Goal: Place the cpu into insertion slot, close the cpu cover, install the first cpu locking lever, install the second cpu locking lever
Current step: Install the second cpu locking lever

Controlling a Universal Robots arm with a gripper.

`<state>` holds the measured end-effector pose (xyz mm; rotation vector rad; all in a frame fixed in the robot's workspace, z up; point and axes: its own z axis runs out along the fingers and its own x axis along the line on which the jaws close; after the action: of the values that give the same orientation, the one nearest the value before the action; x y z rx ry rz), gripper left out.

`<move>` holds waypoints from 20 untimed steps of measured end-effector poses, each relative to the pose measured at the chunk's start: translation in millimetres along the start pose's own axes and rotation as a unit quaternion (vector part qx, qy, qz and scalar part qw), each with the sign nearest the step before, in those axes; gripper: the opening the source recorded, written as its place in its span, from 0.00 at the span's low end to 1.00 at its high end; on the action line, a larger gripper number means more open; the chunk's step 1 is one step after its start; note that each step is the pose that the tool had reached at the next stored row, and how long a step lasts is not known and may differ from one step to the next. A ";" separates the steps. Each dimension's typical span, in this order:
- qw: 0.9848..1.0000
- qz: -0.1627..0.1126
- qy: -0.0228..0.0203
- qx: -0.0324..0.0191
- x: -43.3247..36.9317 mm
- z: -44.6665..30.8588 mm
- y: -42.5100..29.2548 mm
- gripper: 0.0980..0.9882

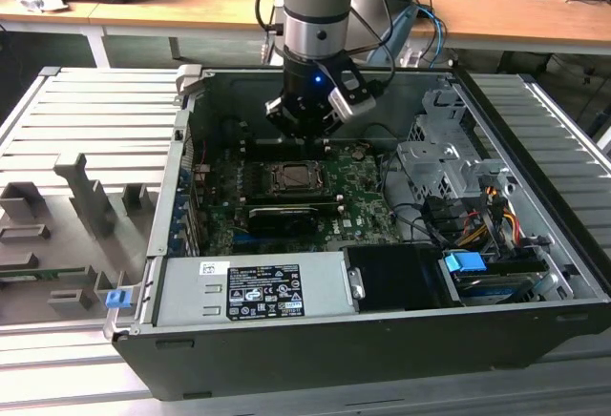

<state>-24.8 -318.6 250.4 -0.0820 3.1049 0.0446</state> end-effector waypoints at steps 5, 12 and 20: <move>1.000 0.000 0.000 0.000 0.3 -0.2 -5.2 0.01; 1.000 0.000 0.000 0.000 0.5 -0.3 -10.0 0.01; 1.000 0.000 0.000 0.000 0.9 -0.5 -16.5 0.01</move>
<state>-24.8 -335.1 250.3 -0.0820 3.1049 0.0447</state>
